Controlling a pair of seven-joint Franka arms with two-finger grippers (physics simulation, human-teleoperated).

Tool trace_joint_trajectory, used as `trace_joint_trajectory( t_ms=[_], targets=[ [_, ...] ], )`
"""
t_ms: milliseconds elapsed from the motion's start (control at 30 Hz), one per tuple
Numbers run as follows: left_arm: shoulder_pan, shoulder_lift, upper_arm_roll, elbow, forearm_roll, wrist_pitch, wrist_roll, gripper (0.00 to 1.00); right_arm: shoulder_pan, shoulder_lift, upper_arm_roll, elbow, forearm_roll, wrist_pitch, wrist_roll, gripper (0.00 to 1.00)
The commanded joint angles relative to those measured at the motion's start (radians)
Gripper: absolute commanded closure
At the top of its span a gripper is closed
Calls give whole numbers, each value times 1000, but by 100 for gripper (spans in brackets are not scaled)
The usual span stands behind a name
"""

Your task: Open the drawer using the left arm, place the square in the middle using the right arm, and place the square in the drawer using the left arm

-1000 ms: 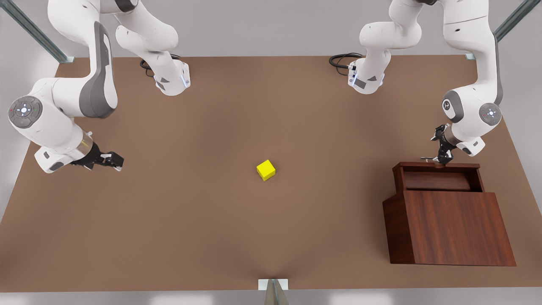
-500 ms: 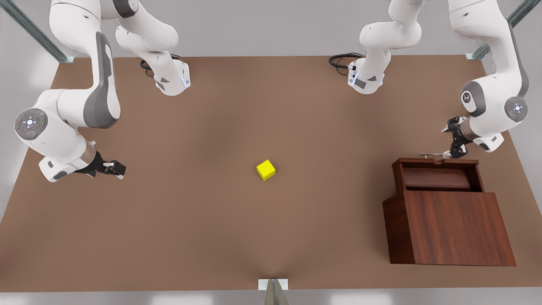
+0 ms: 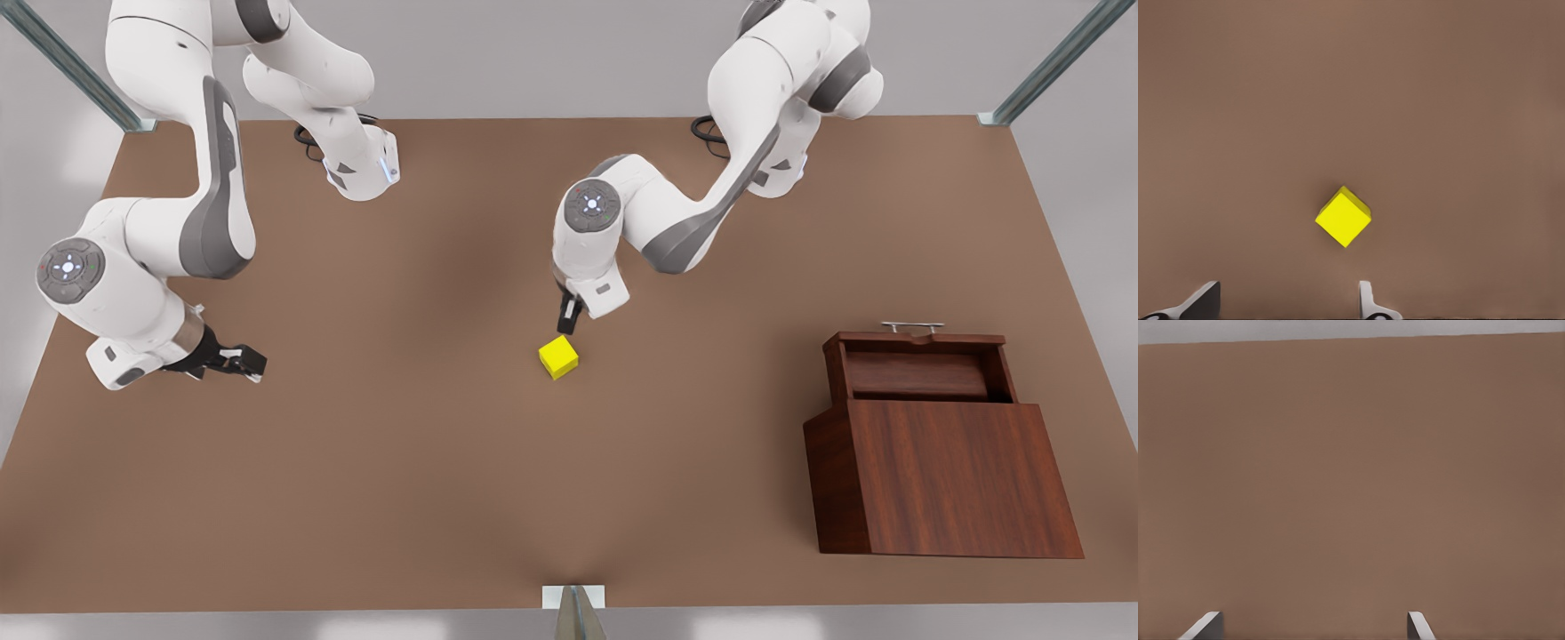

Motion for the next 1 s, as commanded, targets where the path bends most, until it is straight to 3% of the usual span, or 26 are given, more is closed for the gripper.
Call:
trace_joint_trajectory(
  t_ms=[0, 67, 133, 267, 367, 967],
  targets=[
    [1, 0, 0, -17, 61, 32, 78, 0, -2, 0, 0, 0, 0, -1, -2, 0],
    [9, 11, 0, -40, 61, 70, 449, 0, -2, 2, 0, 4, 0, 2, 1, 0],
    [12, 26, 0, -58, 46, 74, 520, 0, -5, 2, 0, 1, -2, 0, -5, 0],
    [15, 21, 76, -137, -45, 181, -573, 0, -11, 2, -3, 3, -2, 0, -8, 0],
    [1, 49, 107, -150, -40, 248, -808, 0, -11, 3, -6, 3, 0, 3, -8, 0],
    [-89, 178, 107, -131, -52, 365, -864, 0, -8, 15, -6, 1, 6, 6, -6, 0]
  ],
)
